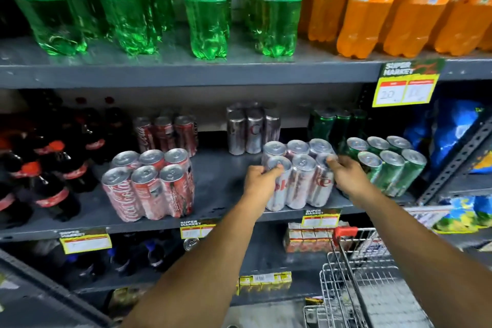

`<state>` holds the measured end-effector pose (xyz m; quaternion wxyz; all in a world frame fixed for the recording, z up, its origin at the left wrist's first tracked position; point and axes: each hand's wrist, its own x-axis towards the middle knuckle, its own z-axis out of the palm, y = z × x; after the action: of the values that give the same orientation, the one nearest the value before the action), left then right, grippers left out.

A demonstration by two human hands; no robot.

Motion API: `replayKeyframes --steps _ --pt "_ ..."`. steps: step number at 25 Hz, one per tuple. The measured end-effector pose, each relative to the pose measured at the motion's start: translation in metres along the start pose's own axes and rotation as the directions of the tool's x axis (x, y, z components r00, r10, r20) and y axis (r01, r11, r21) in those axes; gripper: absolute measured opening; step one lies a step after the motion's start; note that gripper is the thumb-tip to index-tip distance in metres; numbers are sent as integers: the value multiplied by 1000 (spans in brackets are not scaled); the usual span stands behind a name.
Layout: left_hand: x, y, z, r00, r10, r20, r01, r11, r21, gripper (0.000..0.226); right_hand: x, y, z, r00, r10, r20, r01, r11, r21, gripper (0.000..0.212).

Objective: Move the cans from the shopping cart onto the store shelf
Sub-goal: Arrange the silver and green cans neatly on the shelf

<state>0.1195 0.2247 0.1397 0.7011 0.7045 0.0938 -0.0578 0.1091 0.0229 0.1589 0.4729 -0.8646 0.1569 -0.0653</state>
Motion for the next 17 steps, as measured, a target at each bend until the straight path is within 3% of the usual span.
replayKeyframes --steps 3,8,14,17 --pt "2 -3 -13 998 31 61 -26 997 -77 22 1 -1 8 1000 -22 -5 23 999 31 44" --pt "12 -9 -61 999 46 -23 -50 984 -168 15 -5 -21 46 988 -115 100 114 993 19 43" --pt "8 -12 -76 998 33 -60 -41 989 -144 31 -8 -30 61 984 -159 79 163 985 -60 45" --pt "6 -13 -76 996 36 -85 -47 989 -137 17 -11 -28 61 988 -135 76 137 990 -26 42"
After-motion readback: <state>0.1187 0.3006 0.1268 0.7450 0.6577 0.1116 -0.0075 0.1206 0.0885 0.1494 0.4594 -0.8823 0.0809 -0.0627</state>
